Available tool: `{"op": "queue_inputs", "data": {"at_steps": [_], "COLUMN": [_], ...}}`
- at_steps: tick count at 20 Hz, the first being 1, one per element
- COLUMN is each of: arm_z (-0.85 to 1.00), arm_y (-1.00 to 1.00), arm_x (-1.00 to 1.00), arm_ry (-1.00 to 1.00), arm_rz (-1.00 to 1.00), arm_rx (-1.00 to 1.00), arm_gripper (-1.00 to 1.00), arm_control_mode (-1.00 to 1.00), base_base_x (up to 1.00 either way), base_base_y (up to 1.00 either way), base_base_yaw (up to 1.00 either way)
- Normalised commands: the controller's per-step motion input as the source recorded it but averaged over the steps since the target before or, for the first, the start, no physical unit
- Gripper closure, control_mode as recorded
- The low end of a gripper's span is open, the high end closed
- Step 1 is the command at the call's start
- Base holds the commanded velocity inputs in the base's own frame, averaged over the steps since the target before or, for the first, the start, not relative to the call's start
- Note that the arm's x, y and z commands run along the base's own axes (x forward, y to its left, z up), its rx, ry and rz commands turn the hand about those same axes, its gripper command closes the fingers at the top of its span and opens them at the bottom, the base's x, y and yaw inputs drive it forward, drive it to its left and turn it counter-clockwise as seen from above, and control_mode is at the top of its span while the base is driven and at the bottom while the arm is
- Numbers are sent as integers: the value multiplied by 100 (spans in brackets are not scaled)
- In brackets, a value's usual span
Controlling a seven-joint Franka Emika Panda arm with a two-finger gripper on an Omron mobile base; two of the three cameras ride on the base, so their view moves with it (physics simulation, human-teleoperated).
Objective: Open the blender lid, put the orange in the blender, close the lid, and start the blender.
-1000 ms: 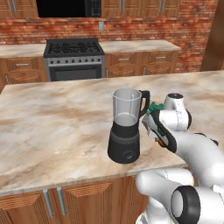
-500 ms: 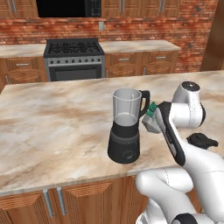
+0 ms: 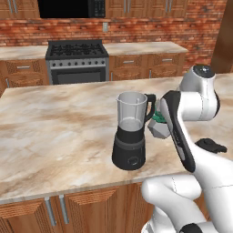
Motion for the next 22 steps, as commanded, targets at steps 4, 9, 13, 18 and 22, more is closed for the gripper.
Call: {"op": "queue_inputs", "data": {"at_steps": [4,9,13,18,22], "arm_z": [98,75,1,-17,-39], "arm_y": [72,71,69,44,12], "arm_x": [-12,0,39,59,38], "arm_ry": [-9,-5,14,12,12], "arm_rz": [0,0,0,5,8], "arm_rx": [-9,-11,-6,0,0], "arm_gripper": [100,100,100,100,100], "arm_control_mode": [-100,-100,-100,-100,-100], "base_base_x": [0,0,0,0,0], "base_base_y": [0,0,0,0,0], "base_base_yaw": [0,0,0,0,0]}}
